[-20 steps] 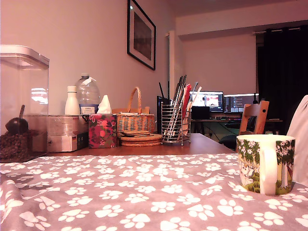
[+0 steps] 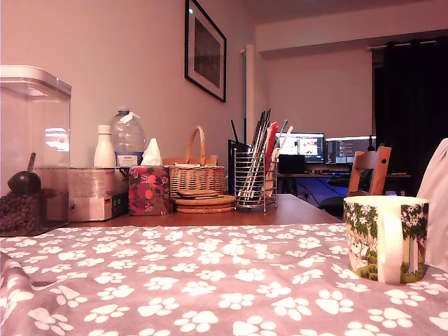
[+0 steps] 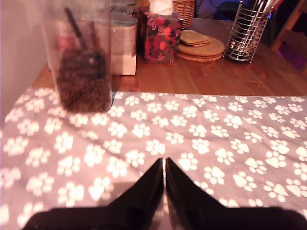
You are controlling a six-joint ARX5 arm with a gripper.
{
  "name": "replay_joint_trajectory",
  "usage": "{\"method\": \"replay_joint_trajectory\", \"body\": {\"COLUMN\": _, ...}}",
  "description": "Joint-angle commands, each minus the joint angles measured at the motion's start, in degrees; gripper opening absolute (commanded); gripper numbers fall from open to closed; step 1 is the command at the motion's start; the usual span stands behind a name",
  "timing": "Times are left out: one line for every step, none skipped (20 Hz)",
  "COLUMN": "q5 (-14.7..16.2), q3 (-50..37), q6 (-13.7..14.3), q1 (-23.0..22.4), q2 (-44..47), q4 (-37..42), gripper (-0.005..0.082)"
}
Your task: Pick up the coffee capsules on the table and drop them inside the coffee cup
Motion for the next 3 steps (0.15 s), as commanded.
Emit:
{"method": "replay_joint_trajectory", "body": {"q5": -0.11, "q3": -1.29, "q6": -0.35, "q1": 0.15, "q2": -1.07, "q4": -0.68, "gripper": -0.0019}}
{"method": "replay_joint_trajectory", "body": {"q5": -0.13, "q3": -1.29, "q6": -0.55, "q1": 0.15, "q2": -1.86, "q4": -1.29, "gripper": -0.0019}}
{"method": "replay_joint_trajectory", "body": {"q5": -0.13, "q3": -1.29, "q6": -0.57, "q1": 0.15, "q2": -2.71, "q4": -2.05, "gripper": -0.0019}}
